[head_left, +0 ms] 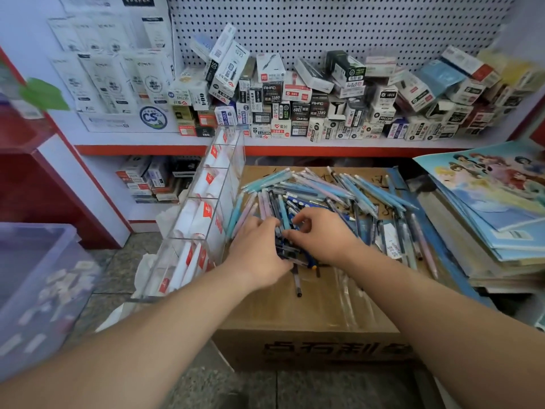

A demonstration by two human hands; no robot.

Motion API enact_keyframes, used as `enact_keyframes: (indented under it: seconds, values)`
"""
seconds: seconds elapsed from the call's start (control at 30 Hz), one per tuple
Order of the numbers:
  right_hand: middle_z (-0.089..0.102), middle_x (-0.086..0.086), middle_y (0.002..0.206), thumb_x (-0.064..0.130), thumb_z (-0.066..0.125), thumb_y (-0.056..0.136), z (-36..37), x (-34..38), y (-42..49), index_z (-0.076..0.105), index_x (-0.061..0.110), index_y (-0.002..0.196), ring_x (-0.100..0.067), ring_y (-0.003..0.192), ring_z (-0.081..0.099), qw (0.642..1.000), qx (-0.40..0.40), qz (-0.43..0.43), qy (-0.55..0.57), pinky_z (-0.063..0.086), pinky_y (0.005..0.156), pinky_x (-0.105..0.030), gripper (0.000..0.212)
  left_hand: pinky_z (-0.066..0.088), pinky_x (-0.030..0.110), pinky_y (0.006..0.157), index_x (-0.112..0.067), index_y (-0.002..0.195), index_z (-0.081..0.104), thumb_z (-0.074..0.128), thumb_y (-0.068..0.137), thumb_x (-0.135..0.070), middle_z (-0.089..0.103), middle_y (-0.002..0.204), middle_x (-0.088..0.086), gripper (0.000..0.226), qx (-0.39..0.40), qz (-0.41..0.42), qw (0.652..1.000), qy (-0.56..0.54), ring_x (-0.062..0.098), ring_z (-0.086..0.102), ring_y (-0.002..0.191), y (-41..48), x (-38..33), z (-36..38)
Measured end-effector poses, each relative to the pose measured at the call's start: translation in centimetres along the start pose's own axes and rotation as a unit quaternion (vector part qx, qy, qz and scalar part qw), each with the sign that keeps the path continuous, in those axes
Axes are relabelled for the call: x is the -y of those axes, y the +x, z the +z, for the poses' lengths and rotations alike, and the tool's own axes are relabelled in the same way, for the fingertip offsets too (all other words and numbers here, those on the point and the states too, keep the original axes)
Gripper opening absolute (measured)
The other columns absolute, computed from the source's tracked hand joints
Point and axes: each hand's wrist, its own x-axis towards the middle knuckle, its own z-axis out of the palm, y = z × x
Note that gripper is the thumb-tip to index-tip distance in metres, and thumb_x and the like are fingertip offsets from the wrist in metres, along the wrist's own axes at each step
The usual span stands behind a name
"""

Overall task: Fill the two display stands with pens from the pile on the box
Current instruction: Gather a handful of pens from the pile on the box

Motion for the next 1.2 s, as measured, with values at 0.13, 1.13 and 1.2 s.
enact_keyframes:
  seconds: [0.13, 1.13, 1.2]
  values:
    - [0.063, 0.005, 0.084, 0.046, 0.077, 0.087, 0.9, 0.3, 1.4, 0.066, 0.020, 0.109, -0.013, 0.076, 0.062, 0.999, -0.006, 0.026, 0.020, 0.053, 0.066, -0.031, 0.036, 0.035, 0.038, 0.115, -0.024, 0.150, 0.036, 0.080, 0.083, -0.036, 0.034, 0.150, 0.003, 0.081, -0.001, 0.002, 1.000, -0.002, 0.024, 0.036, 0.141, -0.5, 0.2, 0.0]
    - [0.070, 0.009, 0.085, 0.022, 0.069, 0.096, -7.1, -5.5, -2.7, 0.072, 0.021, 0.093, -0.004, 0.075, 0.064, 0.988, -0.100, 0.088, 0.084, 0.048, 0.061, -0.016, 0.004, 0.065, 0.041, 0.074, -0.013, 0.107, 0.059, 0.063, 0.101, -0.016, 0.073, 0.103, 0.013, 0.008, 0.010, -0.078, 0.907, -0.414, 0.026, 0.076, 0.086, 1.1, -4.8, 1.4]
    - [0.069, 0.008, 0.090, 0.019, 0.066, 0.098, -7.7, -6.1, -0.3, 0.069, 0.023, 0.096, -0.004, 0.077, 0.061, 0.986, -0.130, 0.086, 0.057, 0.044, 0.057, -0.015, 0.005, 0.065, 0.042, 0.075, -0.013, 0.107, 0.058, 0.063, 0.101, -0.016, 0.072, 0.103, 0.013, 0.008, 0.007, -0.080, 0.907, -0.412, 0.027, 0.076, 0.088, 1.5, -4.7, 1.6]
